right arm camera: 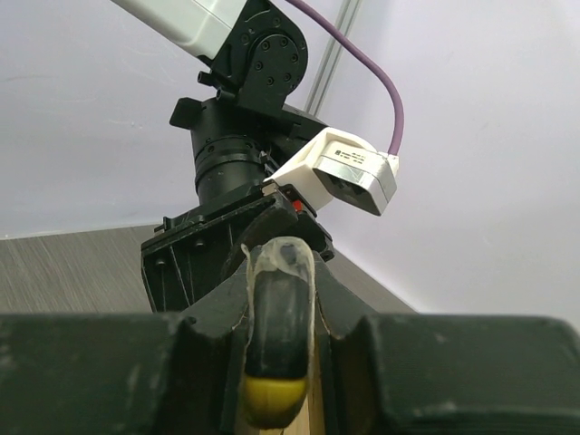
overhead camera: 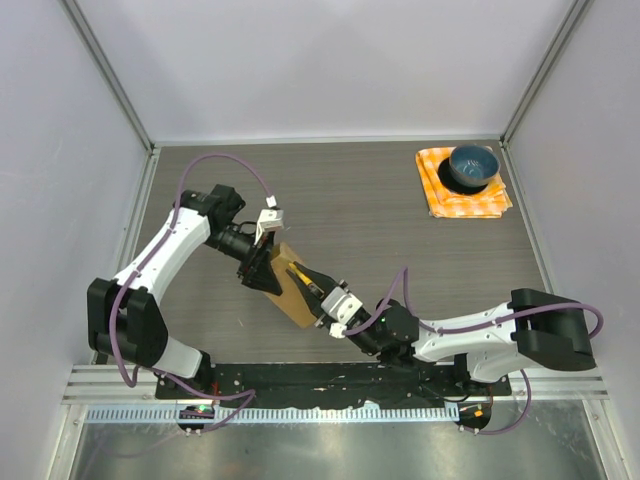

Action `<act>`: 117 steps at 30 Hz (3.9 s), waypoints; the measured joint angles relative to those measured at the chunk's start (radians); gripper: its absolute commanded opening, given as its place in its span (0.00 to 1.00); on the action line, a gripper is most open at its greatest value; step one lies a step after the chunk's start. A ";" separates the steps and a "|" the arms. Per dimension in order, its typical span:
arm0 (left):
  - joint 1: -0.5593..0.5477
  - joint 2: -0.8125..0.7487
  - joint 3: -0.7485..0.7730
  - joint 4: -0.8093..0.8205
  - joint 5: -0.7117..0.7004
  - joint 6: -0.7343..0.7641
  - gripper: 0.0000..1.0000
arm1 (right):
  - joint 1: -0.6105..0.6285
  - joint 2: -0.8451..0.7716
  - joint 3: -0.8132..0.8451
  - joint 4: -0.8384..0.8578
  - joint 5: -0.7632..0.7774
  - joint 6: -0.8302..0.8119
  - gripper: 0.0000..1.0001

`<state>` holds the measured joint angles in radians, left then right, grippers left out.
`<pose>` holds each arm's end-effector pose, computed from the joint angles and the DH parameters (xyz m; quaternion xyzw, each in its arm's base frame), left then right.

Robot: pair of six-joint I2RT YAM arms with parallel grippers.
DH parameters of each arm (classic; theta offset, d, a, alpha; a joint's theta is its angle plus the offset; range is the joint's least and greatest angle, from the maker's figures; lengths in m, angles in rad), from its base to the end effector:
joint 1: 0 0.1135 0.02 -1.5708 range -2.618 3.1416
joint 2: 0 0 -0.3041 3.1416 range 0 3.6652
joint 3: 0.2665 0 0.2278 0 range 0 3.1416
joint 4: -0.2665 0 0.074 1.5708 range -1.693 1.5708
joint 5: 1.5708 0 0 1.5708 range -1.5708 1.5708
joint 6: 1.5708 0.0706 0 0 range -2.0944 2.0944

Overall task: Unpack the express box
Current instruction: Cut the express box at the center of the board.

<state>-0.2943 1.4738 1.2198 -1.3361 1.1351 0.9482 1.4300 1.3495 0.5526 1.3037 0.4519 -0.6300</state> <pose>0.1885 -0.1240 0.3152 0.4866 0.6886 -0.5117 0.1649 0.0684 0.2630 0.3617 -0.3244 0.4200 0.2224 0.8178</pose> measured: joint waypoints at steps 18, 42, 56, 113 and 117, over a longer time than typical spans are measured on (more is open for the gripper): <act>-0.013 -0.002 -0.007 0.000 0.002 0.000 0.00 | 0.000 -0.027 -0.006 -0.003 0.007 0.005 0.01; -0.014 -0.002 0.007 0.000 0.003 -0.031 0.00 | 0.000 0.014 -0.010 0.013 0.064 0.044 0.01; -0.010 0.005 0.017 0.003 -0.010 -0.092 0.00 | 0.004 0.008 -0.070 0.048 0.112 0.063 0.01; -0.008 -0.013 0.009 -0.005 -0.060 -0.180 0.00 | 0.035 -0.002 -0.135 0.113 0.232 0.297 0.01; -0.008 -0.013 0.006 -0.006 -0.061 -0.180 0.00 | 0.043 -0.019 -0.135 0.079 0.251 0.332 0.01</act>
<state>-0.3027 1.4612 1.2259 -1.3418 1.0737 0.7685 1.4734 1.3304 0.4171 1.3823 0.7029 -0.2981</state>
